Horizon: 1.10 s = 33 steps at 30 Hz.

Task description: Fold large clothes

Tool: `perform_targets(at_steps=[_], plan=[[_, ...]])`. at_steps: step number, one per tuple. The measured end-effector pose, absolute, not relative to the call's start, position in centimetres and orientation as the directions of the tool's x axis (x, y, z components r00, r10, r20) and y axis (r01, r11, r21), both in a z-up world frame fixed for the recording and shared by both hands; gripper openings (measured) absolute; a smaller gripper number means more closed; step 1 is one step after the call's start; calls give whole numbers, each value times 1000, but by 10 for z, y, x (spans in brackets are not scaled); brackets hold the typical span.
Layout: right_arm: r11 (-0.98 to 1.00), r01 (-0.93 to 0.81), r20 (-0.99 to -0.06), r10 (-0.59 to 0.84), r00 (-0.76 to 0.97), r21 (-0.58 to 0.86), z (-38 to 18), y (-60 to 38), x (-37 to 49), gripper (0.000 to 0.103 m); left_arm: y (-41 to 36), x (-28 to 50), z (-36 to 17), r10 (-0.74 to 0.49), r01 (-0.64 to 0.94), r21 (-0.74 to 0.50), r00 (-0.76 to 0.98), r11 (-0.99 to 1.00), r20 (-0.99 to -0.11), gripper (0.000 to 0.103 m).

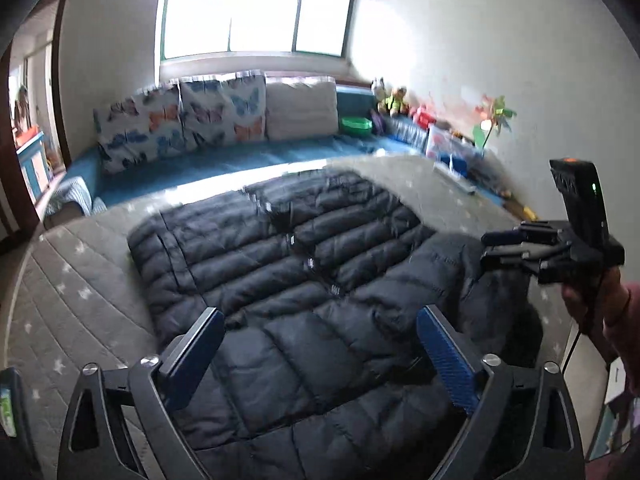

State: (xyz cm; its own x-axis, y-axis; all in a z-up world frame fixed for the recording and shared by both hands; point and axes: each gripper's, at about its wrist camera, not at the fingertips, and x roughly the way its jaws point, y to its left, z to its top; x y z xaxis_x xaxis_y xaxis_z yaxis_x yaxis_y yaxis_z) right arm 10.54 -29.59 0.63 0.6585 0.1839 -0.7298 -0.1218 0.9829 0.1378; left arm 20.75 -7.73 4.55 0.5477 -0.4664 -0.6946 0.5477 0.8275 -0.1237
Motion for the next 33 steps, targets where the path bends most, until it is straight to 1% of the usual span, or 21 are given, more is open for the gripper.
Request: perform_targets(at_steps=[2, 4, 9, 13, 17, 21, 25, 27, 29, 31, 33], plan=[[978, -93, -742, 202, 639, 186, -9, -310, 105, 68, -76, 211, 24, -458, 542, -140, 513, 829, -726, 92], [976, -85, -744, 209, 635, 201, -18, -317, 102, 68, -72, 208, 8, -446, 535, -142, 496, 833, -745, 89], [971, -108, -738, 231, 634, 211, -40, -320, 90, 70, -59, 191, -24, -435, 518, -135, 516, 844, -738, 89], [984, -126, -746, 179, 642, 128, -58, -312, 82, 71, -65, 179, -46, -391, 518, -63, 554, 853, -735, 90], [984, -120, -753, 179, 633, 133, -60, -315, 84, 71, -63, 182, -48, -389, 514, -73, 541, 854, -746, 90], [993, -111, -801, 105, 589, 49, -39, -305, 90, 71, -63, 182, -49, -383, 516, -62, 545, 854, -746, 90], [988, -150, -759, 121, 640, 31, -4, -288, 93, 71, -61, 182, -47, -388, 514, -67, 550, 855, -740, 90], [984, -177, -747, 107, 656, -15, 4, -273, 103, 71, -60, 183, -48, -389, 513, -67, 552, 856, -737, 90], [982, -183, -758, 94, 646, -34, -1, -263, 117, 71, -60, 183, -47, -390, 513, -69, 551, 855, -738, 90], [982, -187, -777, 104, 621, -18, -14, -258, 132, 71, -60, 183, -47, -390, 513, -70, 550, 856, -738, 90], [983, -183, -802, 98, 589, -14, -32, -256, 142, 75, -60, 182, -47, -395, 512, -75, 552, 856, -735, 90]])
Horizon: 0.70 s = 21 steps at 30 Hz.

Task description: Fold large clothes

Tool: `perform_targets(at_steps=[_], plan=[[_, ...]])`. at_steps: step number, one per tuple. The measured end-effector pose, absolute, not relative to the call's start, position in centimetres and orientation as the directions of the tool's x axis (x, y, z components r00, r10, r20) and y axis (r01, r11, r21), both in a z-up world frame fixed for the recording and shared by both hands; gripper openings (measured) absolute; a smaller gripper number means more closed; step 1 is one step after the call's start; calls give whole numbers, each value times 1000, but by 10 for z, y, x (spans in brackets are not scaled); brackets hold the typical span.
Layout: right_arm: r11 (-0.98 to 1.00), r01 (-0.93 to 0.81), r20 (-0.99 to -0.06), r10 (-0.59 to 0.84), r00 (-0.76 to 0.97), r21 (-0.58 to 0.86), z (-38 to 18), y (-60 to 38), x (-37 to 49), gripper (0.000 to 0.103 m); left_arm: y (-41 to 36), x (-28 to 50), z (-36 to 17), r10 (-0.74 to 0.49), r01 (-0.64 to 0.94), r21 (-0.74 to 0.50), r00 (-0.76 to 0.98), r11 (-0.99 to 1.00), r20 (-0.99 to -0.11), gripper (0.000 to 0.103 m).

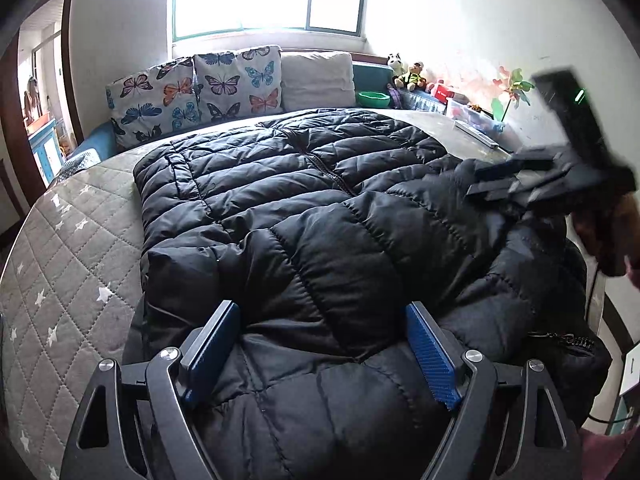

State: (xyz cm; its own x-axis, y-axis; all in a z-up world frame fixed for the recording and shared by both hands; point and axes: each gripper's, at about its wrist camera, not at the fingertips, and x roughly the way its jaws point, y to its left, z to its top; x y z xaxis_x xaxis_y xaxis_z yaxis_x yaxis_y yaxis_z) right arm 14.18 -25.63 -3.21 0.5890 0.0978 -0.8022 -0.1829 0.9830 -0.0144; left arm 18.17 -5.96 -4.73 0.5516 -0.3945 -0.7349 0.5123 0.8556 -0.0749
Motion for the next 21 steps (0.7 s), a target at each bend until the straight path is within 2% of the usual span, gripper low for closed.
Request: perform_targets(at_steps=[3, 6, 17, 21], plan=[[983, -182, -819, 113, 563, 10, -59, -261, 144, 76, -63, 181, -49, -389, 513, -64, 558, 856, -733, 90], [984, -181, -821, 102, 562, -2, -63, -261, 141, 76, -63, 180, -50, -384, 512, -57, 560, 857, -734, 90], [976, -217, -800, 106, 591, -31, -17, -252, 99, 76, -62, 181, -52, -380, 510, -52, 563, 858, -734, 90], [966, -241, -835, 61, 547, -88, -52, -246, 90, 77, -65, 181, -52, -375, 516, -40, 565, 856, -735, 90]])
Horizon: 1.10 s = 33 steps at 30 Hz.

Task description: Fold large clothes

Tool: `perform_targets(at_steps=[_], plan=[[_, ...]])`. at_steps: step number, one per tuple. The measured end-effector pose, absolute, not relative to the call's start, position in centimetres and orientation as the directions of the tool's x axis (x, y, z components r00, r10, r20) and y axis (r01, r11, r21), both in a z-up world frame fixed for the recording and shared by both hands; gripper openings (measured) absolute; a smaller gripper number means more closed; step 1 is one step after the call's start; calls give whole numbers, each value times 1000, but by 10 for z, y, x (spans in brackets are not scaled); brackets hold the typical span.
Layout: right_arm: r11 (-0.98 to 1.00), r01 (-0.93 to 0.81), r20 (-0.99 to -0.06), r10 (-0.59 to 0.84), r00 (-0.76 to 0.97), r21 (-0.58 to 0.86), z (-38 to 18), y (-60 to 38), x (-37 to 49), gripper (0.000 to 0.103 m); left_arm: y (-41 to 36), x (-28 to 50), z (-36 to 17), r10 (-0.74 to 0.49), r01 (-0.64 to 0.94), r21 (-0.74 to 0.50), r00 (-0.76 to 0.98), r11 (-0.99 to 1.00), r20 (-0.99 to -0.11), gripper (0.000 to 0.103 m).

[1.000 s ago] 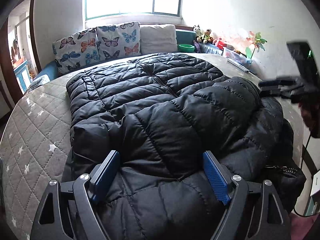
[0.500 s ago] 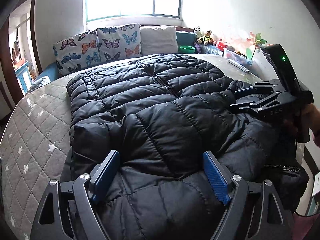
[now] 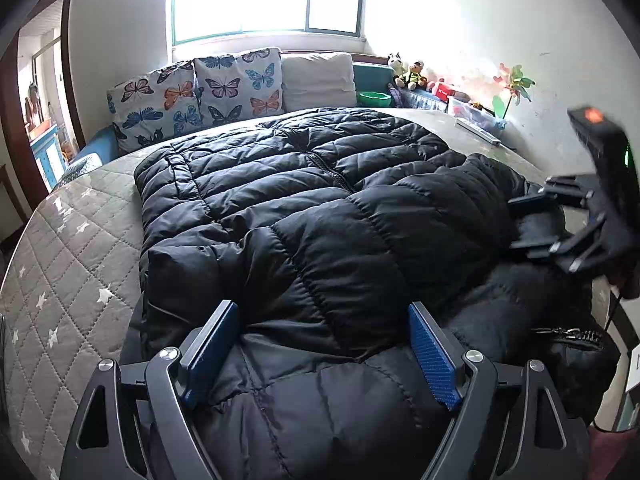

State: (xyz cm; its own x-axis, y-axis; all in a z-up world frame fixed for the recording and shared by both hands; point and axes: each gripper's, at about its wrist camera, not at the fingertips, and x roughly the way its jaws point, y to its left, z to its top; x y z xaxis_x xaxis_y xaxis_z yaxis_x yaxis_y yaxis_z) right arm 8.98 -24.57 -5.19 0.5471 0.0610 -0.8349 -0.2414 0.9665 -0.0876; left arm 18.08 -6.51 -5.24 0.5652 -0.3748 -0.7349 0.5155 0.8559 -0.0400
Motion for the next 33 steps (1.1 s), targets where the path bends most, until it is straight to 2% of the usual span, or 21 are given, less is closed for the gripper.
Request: perform_targets(at_steps=[3, 9, 14, 17, 19, 22, 26, 30, 33], plan=[[961, -242, -808, 35, 589, -135, -66, -240, 84, 78, -67, 181, -53, -358, 512, -23, 569, 859, -740, 90], [964, -224, -829, 10, 559, -140, -34, -235, 89, 78, -66, 181, -54, -364, 507, -32, 571, 861, -736, 90], [955, -284, -795, 111, 597, -79, -13, -210, 90, 78, -65, 181, -54, -364, 507, -33, 571, 861, -736, 90], [937, -337, -799, 131, 586, -94, -22, -189, 97, 78, -65, 181, -54, -364, 507, -32, 572, 861, -735, 90], [925, -358, -834, 98, 542, -124, -45, -177, 104, 80, -66, 181, -54, -361, 509, -26, 573, 860, -736, 90], [909, -374, -825, 66, 561, -182, -66, -171, 105, 83, -71, 178, -57, -332, 513, 22, 587, 858, -738, 91], [925, -357, -839, 92, 537, -127, -45, -183, 100, 83, -65, 180, -57, -356, 513, -12, 579, 858, -734, 91], [941, -295, -813, 40, 580, -165, -23, -215, 85, 83, -66, 179, -57, -356, 514, -10, 580, 858, -733, 91], [970, -215, -827, 28, 562, -113, -33, -249, 79, 83, -67, 179, -57, -357, 515, -10, 581, 857, -732, 91]])
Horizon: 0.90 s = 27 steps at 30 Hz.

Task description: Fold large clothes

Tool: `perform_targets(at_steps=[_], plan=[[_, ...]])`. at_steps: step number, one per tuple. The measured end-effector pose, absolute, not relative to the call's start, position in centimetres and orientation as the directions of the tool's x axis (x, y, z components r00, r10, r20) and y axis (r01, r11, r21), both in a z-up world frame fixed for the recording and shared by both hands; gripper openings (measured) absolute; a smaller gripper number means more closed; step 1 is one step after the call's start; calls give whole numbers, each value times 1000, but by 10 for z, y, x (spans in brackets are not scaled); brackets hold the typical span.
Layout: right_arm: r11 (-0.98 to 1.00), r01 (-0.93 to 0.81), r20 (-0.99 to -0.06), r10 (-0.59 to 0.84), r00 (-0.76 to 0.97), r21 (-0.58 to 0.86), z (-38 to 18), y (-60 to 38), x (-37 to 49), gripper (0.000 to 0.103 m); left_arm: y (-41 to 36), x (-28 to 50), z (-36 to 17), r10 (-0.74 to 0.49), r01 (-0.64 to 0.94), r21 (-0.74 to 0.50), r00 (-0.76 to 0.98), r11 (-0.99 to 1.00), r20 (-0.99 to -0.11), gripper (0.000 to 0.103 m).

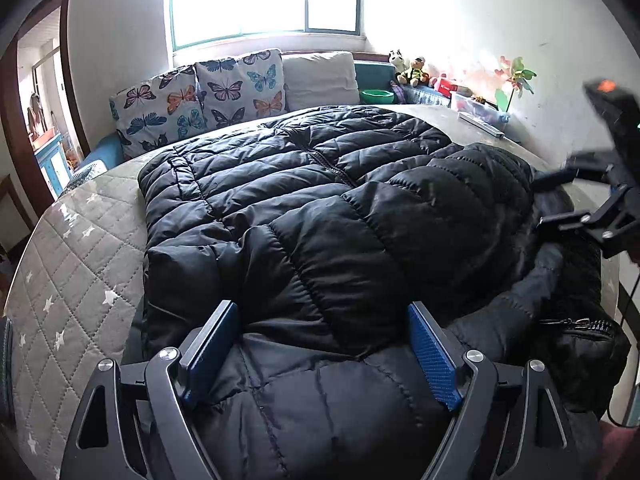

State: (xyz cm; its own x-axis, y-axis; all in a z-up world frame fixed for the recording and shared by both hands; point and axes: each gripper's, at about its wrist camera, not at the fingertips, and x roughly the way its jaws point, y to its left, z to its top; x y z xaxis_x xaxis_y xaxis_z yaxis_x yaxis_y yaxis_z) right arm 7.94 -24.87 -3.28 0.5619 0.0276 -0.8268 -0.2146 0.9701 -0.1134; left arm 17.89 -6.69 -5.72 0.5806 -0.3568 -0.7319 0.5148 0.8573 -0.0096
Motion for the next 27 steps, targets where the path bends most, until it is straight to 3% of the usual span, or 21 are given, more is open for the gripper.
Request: perform_targets(at_steps=[3, 6, 9, 12, 19, 21, 24, 27], plan=[[977, -214, -824, 129, 551, 10, -61, -272, 79, 84, -68, 180, -58, -348, 514, 1, 581, 858, -736, 91], [978, -209, -814, 106, 571, -19, -64, -265, 80, 87, -69, 180, -56, -338, 514, 8, 575, 858, -745, 91], [977, -212, -839, 93, 536, -27, -47, -259, 86, 87, -71, 182, -48, -335, 531, 12, 551, 847, -764, 91], [978, -207, -804, 116, 583, -9, -18, -269, 89, 87, -74, 183, -32, -330, 544, 17, 534, 839, -778, 92], [987, -159, -774, 117, 622, 22, 0, -280, 124, 87, -81, 191, 13, -456, 574, -92, 531, 813, -714, 92], [988, -140, -783, 135, 607, 62, -7, -284, 136, 87, -87, 201, 12, -461, 571, -110, 518, 814, -720, 89], [988, -124, -802, 143, 581, 86, -22, -286, 147, 87, -93, 220, -7, -432, 554, -119, 479, 824, -764, 74], [990, -120, -816, 128, 563, 72, -37, -288, 146, 87, -86, 232, -33, -441, 535, -174, 425, 827, -790, 74]])
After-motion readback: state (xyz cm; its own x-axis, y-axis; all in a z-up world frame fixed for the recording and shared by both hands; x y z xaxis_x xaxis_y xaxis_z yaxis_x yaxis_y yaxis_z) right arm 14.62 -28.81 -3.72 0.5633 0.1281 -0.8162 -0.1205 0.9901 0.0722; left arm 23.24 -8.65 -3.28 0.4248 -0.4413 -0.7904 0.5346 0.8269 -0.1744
